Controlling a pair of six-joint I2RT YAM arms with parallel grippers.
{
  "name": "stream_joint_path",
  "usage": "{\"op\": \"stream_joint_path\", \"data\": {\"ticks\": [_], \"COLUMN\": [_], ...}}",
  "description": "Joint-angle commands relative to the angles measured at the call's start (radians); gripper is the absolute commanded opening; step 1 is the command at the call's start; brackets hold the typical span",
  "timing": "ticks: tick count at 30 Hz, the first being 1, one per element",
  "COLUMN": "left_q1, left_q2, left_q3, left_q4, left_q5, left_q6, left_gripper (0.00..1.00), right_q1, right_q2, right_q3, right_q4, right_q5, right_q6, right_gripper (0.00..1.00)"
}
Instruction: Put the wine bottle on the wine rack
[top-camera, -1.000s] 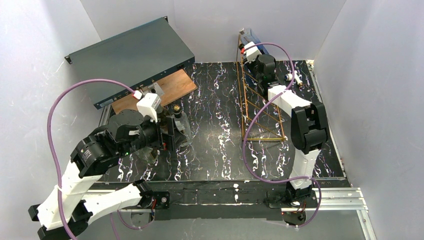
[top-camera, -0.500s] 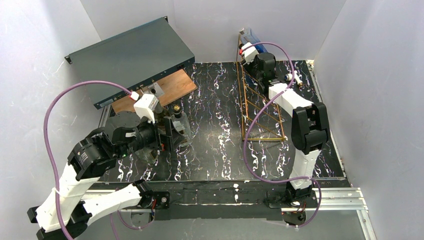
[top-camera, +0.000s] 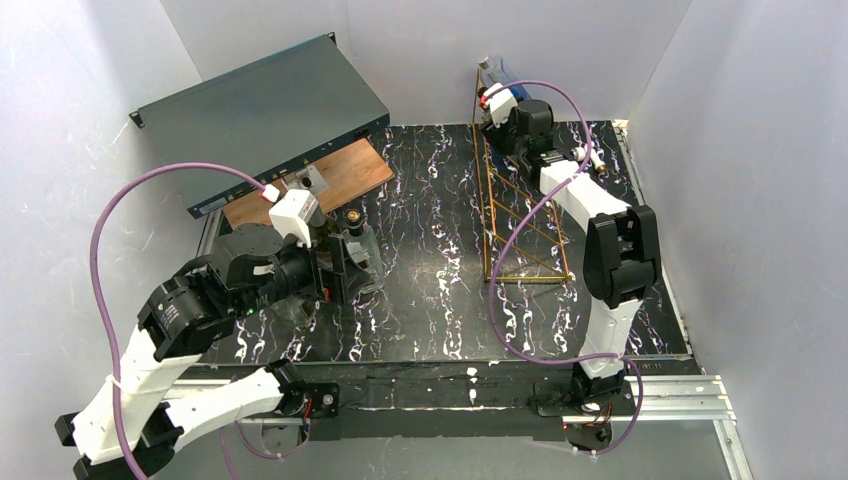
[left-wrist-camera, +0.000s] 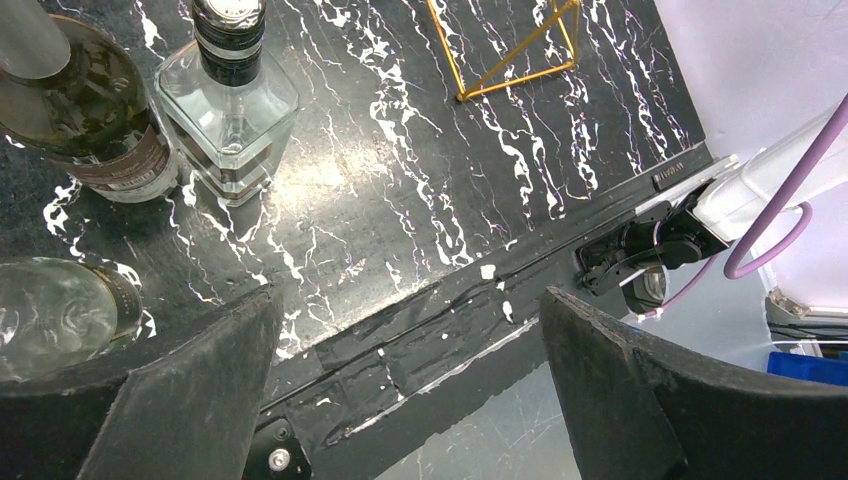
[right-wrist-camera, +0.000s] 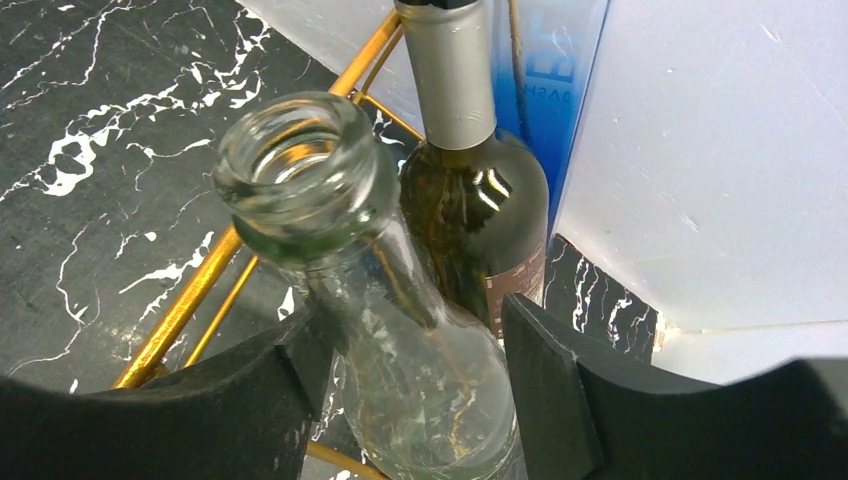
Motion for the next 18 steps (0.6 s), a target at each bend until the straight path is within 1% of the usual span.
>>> {"op": "stream_joint_path", "data": {"ticks": [1, 9, 12, 14, 18], "left_q1": [0.006, 0.006, 0.006, 0.006, 0.006], "left_q2": [-0.006, 0.001, -0.002, -0.004, -0.005], "left_q3": [0.001, -0.003, -0.011, -0.013, -0.012], "left_q4": [0.001, 0.012, 0.018, 0.02, 0.021], "left_q5": [-0.006, 0.002, 0.003, 0.003, 0.005], "left_q6": [0.002, 0.004, 0.003, 0.003, 0.005], "left_gripper": [0.99, 0.99, 0.99, 0.99, 0.99], "right_q1": [-0.008, -0.026, -0.029, -0.029, -0.03], "right_q2": [-0.001, 0.005, 0.0, -0.002, 0.008], "right_q3": [0.065, 0.135, 0.142, 0.151, 0.18], "right_q4": [-0.021, -0.154, -0.185, -0.207, -0.252], "right_q5": [-0.015, -0.095, -0.095, -0.121, -0.127], "right_q6": [0.013, 0.05, 0.068, 0.072, 0.082], "right_gripper": [0.71, 0.74, 0.78, 0.81, 0.83]}}
